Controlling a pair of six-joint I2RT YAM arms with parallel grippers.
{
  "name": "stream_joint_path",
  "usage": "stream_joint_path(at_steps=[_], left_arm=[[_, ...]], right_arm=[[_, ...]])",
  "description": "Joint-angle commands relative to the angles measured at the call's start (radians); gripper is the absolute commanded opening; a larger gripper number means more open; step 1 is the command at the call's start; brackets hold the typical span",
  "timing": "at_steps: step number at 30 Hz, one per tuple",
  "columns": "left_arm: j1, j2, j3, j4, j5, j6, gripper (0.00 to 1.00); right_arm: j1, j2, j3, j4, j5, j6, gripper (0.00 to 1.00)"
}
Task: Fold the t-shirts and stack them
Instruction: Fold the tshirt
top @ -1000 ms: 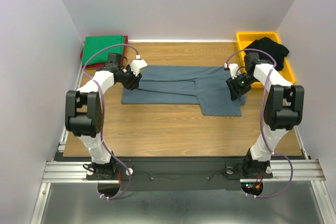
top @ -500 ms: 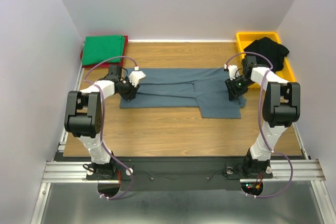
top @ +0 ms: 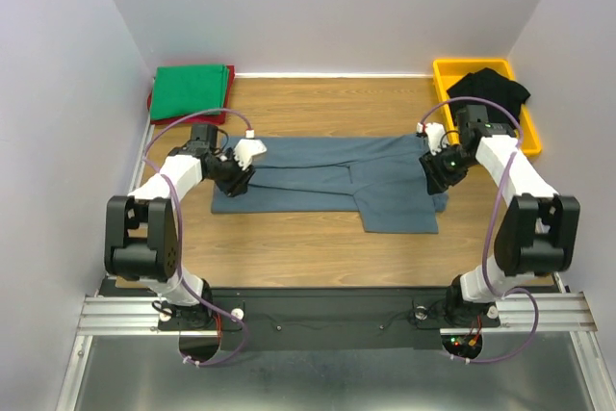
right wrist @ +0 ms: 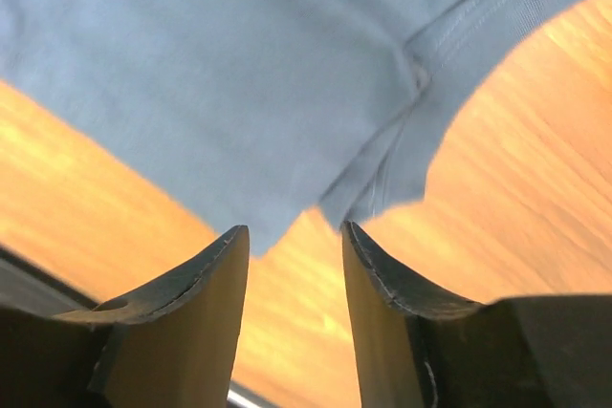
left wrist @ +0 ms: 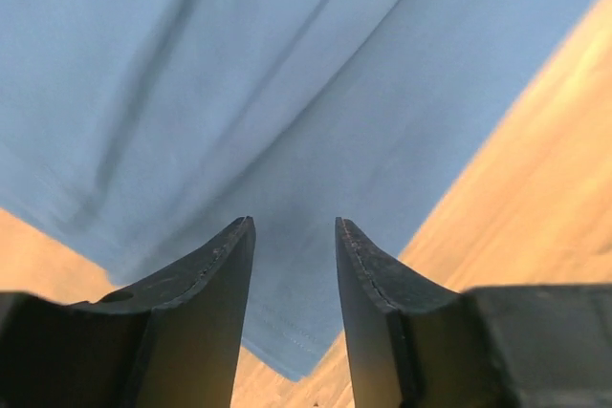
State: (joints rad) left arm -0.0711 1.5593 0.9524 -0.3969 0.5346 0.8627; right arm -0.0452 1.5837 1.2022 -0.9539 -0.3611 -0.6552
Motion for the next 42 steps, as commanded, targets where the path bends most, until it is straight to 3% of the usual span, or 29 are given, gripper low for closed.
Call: stream_joint_path(at_steps=[1,10,14,19,28,36,42], left_arm=[[-0.166,-0.131,0.101,-0.021,0.16,0.047,0.53],[-0.697,-0.041,0.121,0.283,0.058,-0.056,0.55],[-0.817,0.079,0.149,0.337,0.047,-0.053,0.55],[-0.883,0.174,0.175,0.417,0.031,-0.062,0.55],[-0.908,0.249,0.177,0.498,-0.022,-0.051,0.55],[-0.934,0.311,0.198,0.507,-0.012,-0.01,0.54],[-0.941,0.358,0.212,0.486,-0.013,0.018,0.51]], right_arm=[[-0.001,-0.065,-0.031,-0.124,0.043,-0.047,0.49],[-0.022,-0.106,-0.216,-0.082,0.088,0.124,0.48],[-0.065,-0.073,-0.227,-0.049,0.126,0.154,0.48],[-0.076,0.001,-0.211,-0.049,0.094,0.14,0.48],[-0.076,0.11,-0.205,0.013,0.082,0.131,0.44],[-0.074,0.16,-0.204,0.026,0.031,0.12,0.33],[-0.062,0.159,-0.19,0.007,-0.003,0.112,0.38]])
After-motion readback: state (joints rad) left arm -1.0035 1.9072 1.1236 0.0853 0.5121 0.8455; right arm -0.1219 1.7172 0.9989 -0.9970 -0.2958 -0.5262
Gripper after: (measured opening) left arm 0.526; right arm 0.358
